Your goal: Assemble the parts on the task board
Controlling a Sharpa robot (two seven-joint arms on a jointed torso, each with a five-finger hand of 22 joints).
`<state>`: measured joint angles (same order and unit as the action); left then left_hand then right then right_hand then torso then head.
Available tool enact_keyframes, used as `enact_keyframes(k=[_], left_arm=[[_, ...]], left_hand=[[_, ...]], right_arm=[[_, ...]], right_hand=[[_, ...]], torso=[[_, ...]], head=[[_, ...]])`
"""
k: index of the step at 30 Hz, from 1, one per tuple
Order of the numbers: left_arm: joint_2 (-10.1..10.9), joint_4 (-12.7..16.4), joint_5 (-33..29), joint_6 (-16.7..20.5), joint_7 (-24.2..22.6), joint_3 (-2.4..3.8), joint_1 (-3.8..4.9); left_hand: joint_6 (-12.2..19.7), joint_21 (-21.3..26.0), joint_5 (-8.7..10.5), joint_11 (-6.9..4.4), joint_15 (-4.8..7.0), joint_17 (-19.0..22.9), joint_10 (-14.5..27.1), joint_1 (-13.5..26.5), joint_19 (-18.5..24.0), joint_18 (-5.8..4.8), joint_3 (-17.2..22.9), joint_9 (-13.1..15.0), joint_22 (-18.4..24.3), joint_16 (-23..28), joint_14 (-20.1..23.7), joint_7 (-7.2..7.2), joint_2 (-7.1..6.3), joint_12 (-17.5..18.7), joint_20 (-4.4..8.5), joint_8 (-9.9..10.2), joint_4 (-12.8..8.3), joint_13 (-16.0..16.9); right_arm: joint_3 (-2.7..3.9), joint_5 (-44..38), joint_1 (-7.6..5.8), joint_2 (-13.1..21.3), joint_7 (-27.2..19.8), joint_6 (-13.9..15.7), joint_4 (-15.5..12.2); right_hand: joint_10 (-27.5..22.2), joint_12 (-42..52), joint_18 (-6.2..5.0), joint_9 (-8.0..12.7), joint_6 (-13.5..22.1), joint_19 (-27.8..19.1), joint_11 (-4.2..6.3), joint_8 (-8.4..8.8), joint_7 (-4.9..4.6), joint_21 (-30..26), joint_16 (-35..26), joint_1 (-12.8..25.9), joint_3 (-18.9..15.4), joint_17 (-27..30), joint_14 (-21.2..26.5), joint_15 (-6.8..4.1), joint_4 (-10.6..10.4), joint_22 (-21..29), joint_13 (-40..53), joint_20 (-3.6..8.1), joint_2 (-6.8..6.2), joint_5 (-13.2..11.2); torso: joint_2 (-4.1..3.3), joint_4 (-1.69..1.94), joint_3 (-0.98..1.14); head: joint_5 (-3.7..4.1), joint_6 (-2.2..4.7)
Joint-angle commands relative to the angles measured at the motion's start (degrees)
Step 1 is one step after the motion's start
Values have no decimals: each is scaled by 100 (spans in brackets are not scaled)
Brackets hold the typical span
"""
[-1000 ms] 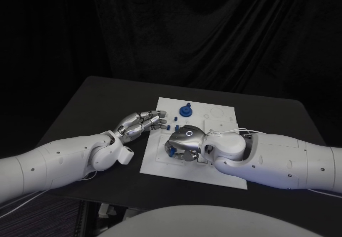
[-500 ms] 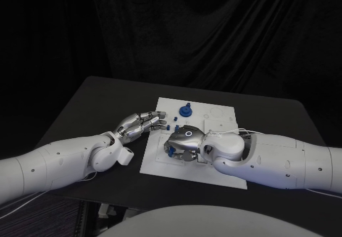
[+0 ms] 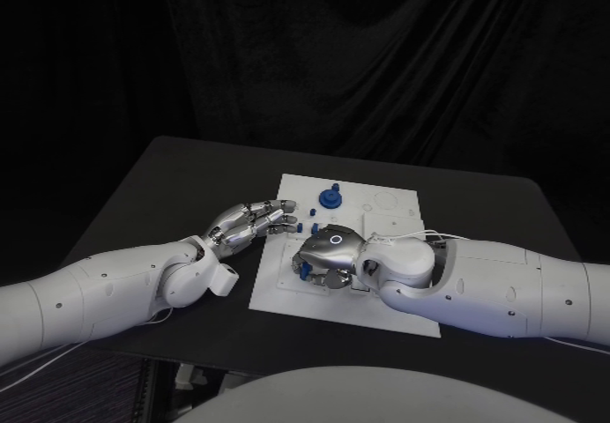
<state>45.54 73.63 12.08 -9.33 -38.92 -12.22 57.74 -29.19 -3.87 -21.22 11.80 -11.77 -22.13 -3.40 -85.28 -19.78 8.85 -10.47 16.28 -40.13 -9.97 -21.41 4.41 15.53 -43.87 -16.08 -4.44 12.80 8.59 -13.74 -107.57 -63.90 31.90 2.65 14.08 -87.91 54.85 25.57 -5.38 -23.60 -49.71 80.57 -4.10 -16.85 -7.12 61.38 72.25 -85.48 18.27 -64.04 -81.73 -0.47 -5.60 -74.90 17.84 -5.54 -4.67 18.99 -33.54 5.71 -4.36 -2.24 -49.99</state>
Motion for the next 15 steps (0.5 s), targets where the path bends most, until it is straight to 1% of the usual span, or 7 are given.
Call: enact_keyframes(k=[1,5,8,13,15], left_arm=[[-15,7,-39,-92,-319,6,-9],[-16,5,-39,-102,-311,6,-12],[-16,2,-39,-109,-307,6,-16],[-23,-2,-39,-119,-309,6,-22],[-25,-3,-39,-125,-305,6,-25]], left_hand=[[-21,7,31,52,-2,6,-3,45,44,-68,35,5,7,-22,45,30,33,18,11,-33,4,-8],[-21,7,31,52,-2,6,-3,45,44,-68,35,5,7,-22,45,30,33,18,11,-33,4,-8],[-38,3,32,51,-2,7,-4,50,46,-67,40,11,7,-23,50,43,37,19,9,-38,5,-9],[-38,3,32,51,-2,7,-4,50,46,-67,40,11,7,-23,50,43,37,19,9,-38,5,-9],[-38,3,32,51,-2,7,-4,50,46,-67,40,11,7,-23,50,43,37,19,9,-38,5,-9]], right_arm=[[-9,-53,25,-3,76,-92,10],[-9,-53,25,4,110,-114,11],[-9,-53,25,10,132,-118,10],[-8,-53,25,18,159,-79,9],[-7,-53,25,21,167,-59,7]], right_hand=[[-59,-28,-12,10,20,-48,-5,36,5,-55,-47,-18,40,21,55,14,17,-777,3,7,-55,-7],[-85,-38,-19,17,20,-68,-16,55,5,-98,-70,-18,52,51,75,22,23,-767,4,1,-60,5],[-94,-42,-21,19,18,-74,-19,61,6,-110,-74,-19,56,54,79,25,26,-764,5,-1,-61,8],[-102,-44,-23,20,17,-78,-22,67,7,-119,-79,-21,60,61,85,28,30,-762,6,-3,-63,11],[-111,-45,-23,30,34,-83,-32,95,16,-121,-75,-14,66,54,89,36,32,-762,11,-10,-70,12]], torso=[[-2,2,1],[0,4,1],[-2,-3,2],[1,-1,1],[0,2,0]], head=[[3,-1],[4,-1],[4,-1],[-6,-1],[-5,-1]])
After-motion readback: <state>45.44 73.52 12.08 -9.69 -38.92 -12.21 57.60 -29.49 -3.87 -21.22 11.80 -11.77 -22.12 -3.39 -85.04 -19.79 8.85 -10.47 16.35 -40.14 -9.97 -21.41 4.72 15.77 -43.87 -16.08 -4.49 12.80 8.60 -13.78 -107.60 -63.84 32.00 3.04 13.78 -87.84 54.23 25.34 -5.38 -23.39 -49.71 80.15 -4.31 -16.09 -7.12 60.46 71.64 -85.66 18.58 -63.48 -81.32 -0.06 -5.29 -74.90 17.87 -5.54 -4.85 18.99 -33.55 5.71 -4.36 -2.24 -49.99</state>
